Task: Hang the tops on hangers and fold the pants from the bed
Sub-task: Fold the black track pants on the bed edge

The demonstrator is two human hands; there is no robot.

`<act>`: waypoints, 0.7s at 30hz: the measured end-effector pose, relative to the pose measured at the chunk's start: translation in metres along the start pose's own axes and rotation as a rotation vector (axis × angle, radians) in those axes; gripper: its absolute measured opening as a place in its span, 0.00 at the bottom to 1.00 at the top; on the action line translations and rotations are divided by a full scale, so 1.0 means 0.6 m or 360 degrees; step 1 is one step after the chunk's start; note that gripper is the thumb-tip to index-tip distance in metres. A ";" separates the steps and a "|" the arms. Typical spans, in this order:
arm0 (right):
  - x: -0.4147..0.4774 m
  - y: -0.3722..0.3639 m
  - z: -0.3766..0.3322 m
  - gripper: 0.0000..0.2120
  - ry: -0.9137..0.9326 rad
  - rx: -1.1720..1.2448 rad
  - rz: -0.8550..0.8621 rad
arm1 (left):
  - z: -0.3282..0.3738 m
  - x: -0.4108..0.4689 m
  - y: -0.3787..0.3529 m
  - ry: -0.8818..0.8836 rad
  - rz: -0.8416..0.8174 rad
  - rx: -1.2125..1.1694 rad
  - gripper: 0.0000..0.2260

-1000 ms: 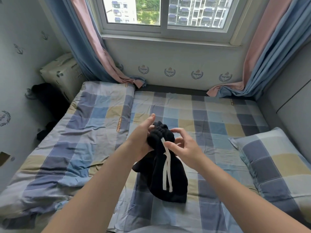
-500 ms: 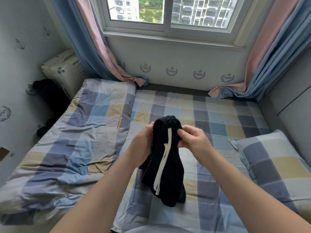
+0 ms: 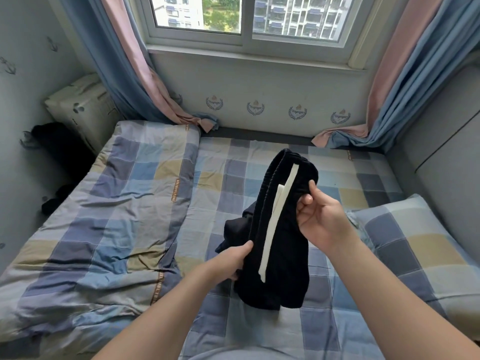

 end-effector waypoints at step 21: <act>0.029 0.141 0.095 0.39 0.0306 -0.1672 0.0475 | 0.173 -0.085 0.079 -0.1388 0.0858 0.0564 0.07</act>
Point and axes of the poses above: each hand's wrist, its own x-axis towards the middle knuckle, its own y-axis out of the back of the hand, z = x × y, the point moved 3 cm from there along x, towards the middle knuckle, and after that the axes turned 15 degrees about z, right-handed, at the moved point
